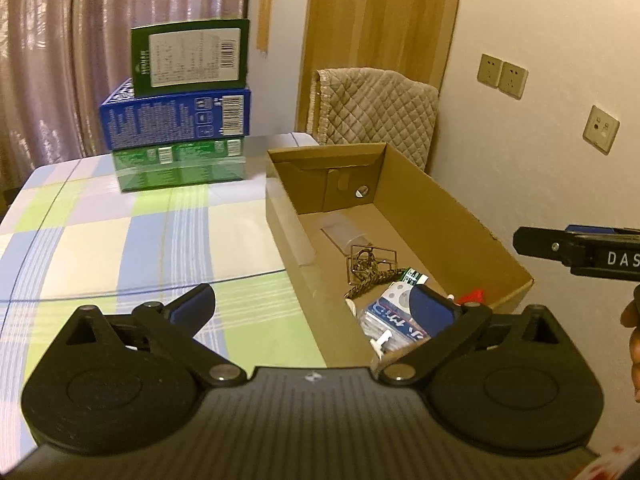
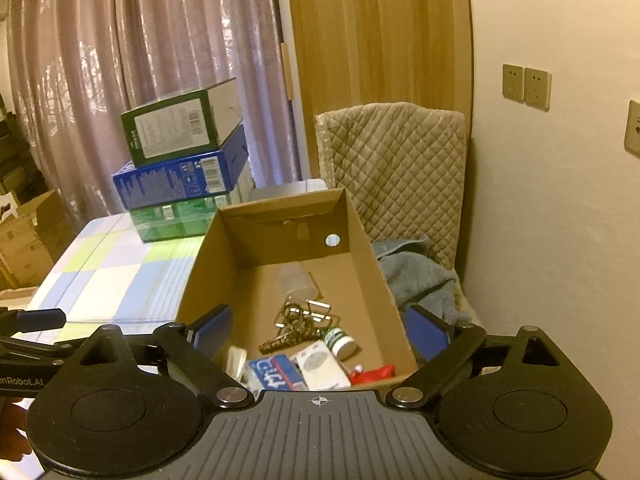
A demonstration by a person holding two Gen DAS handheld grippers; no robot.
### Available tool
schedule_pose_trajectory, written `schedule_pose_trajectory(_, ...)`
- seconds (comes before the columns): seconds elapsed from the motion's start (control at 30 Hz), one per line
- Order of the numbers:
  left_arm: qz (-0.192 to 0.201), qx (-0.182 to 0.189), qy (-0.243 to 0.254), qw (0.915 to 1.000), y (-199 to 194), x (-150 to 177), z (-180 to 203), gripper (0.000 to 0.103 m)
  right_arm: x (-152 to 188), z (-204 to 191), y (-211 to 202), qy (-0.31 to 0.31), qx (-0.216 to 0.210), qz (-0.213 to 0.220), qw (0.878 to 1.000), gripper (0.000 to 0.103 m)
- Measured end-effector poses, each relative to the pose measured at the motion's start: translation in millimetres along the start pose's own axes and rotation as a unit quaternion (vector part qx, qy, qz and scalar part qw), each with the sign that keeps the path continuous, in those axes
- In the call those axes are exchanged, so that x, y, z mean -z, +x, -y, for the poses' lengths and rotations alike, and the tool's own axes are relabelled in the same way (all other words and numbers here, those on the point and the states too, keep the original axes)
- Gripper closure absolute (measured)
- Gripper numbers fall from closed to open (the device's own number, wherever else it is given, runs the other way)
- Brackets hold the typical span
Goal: Organize rigid objects
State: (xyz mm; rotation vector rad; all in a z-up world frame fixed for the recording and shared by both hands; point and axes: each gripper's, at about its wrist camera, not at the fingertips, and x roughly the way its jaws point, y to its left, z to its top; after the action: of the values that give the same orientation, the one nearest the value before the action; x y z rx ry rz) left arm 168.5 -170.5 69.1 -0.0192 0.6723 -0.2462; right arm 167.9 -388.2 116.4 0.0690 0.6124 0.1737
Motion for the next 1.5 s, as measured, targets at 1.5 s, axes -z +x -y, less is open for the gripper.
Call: schedule_pose_trajectory(1.5, -0.040, -0.064, -0.067, 0.9949, -136.6, 123.2, -21.4, 0.001, 114.4, -65.8, -112.7, -0.003, -0.025, -0.059, 0.998, 0.012)
